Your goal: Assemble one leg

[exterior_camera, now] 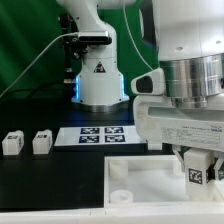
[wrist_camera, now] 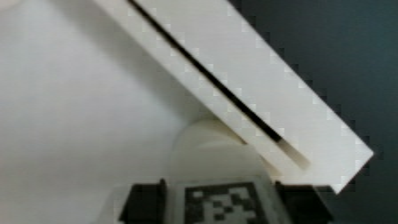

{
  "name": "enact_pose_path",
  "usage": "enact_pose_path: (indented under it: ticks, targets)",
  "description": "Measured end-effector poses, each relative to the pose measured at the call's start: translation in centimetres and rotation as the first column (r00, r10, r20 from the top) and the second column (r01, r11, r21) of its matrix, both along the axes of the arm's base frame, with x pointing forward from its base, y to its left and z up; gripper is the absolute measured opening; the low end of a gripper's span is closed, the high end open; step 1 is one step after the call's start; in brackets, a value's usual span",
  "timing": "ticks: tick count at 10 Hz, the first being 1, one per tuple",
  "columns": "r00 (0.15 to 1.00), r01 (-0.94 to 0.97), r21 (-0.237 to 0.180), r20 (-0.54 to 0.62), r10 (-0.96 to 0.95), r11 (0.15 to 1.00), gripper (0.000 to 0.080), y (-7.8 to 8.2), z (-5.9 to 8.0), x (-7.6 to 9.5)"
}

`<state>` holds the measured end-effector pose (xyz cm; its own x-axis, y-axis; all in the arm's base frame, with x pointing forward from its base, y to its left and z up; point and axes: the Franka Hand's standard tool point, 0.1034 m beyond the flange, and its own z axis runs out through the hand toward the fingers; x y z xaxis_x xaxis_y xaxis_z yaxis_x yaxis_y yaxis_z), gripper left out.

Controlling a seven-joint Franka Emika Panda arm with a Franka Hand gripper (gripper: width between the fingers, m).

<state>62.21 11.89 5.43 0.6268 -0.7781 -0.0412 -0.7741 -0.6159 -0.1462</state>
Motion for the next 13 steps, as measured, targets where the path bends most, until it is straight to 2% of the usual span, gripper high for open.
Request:
enact_pose_path:
  ticks: [2,4,7,8,10,11,12,13]
  targets:
    - [0.96,0.28,0.047,-0.037,-0.279,0.959,0.029,0.4,0.0,0.1]
    - [0.778,0.628,0.101,-0.108,-0.619,0.771,0.0291,0.7,0.0,0.4]
    - [0.496,0.868,0.109,-0.194,-0.846,0.484,0.0291,0.9,-0.2,0.7]
    - [0.483,0.875,0.107,-0.197,-0.853,0.471,0.0291,0.9,-0.2,0.7]
    - [0.511,0.86,0.11,-0.19,-0.839,0.499,0.0292,0.9,-0.2,0.7]
    - [0.553,0.833,0.114,-0.179,-0.814,0.541,0.0552,0.9,-0.2,0.7]
    - [0.564,0.825,0.112,-0.179,-0.806,0.553,0.0552,1.0,-0.3,0.6]
    - [0.658,0.752,0.099,-0.185,-0.73,0.652,0.0625,1.3,-0.2,-0.1]
